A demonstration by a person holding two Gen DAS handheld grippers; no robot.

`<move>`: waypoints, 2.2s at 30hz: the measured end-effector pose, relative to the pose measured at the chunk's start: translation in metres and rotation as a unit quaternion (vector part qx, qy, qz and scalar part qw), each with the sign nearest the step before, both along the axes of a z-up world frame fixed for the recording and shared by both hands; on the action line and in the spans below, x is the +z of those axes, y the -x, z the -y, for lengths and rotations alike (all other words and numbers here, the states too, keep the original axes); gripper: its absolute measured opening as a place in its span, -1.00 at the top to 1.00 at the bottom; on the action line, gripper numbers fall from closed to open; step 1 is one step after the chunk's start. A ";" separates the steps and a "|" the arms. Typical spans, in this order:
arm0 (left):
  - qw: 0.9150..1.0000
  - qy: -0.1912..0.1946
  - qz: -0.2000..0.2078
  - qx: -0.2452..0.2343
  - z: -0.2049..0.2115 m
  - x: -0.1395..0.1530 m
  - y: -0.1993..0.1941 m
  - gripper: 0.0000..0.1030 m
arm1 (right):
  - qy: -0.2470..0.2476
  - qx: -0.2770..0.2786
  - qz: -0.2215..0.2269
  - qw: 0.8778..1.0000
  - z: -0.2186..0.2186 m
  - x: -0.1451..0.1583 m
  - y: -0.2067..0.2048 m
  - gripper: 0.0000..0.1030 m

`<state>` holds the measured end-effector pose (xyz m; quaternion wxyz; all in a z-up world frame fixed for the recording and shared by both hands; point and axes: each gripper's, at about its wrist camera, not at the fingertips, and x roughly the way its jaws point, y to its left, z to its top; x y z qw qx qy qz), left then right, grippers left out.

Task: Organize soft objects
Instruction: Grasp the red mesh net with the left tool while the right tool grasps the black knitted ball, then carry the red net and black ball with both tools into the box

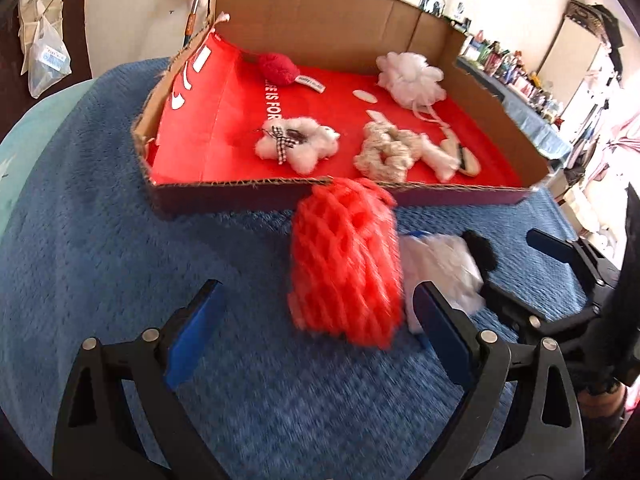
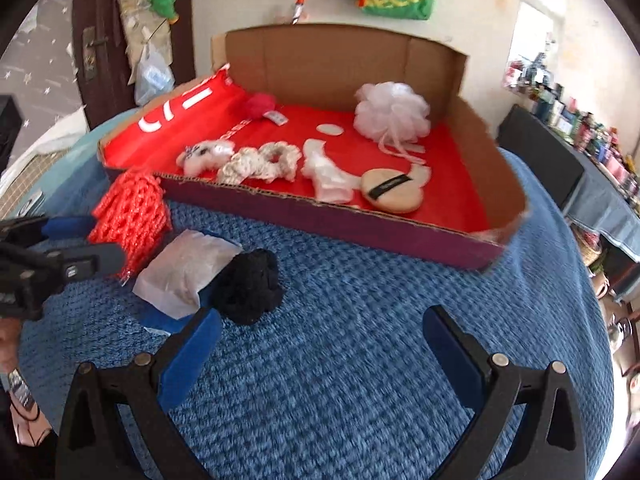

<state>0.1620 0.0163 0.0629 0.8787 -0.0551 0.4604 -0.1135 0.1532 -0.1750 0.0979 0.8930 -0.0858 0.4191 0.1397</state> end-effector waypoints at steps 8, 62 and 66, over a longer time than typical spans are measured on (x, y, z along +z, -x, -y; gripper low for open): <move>0.998 -0.034 0.039 -0.023 0.009 -0.009 -0.016 -0.72 | -0.016 0.035 -0.014 0.999 -0.011 -0.007 -0.019 -0.63; 0.995 -0.012 0.032 -0.099 0.027 0.041 -0.145 0.07 | -0.050 -0.016 -0.026 0.998 0.005 0.037 -0.145 0.35; 0.995 -0.030 0.009 -0.097 0.032 0.030 -0.164 0.07 | -0.043 -0.028 -0.054 0.997 0.010 0.028 -0.165 0.35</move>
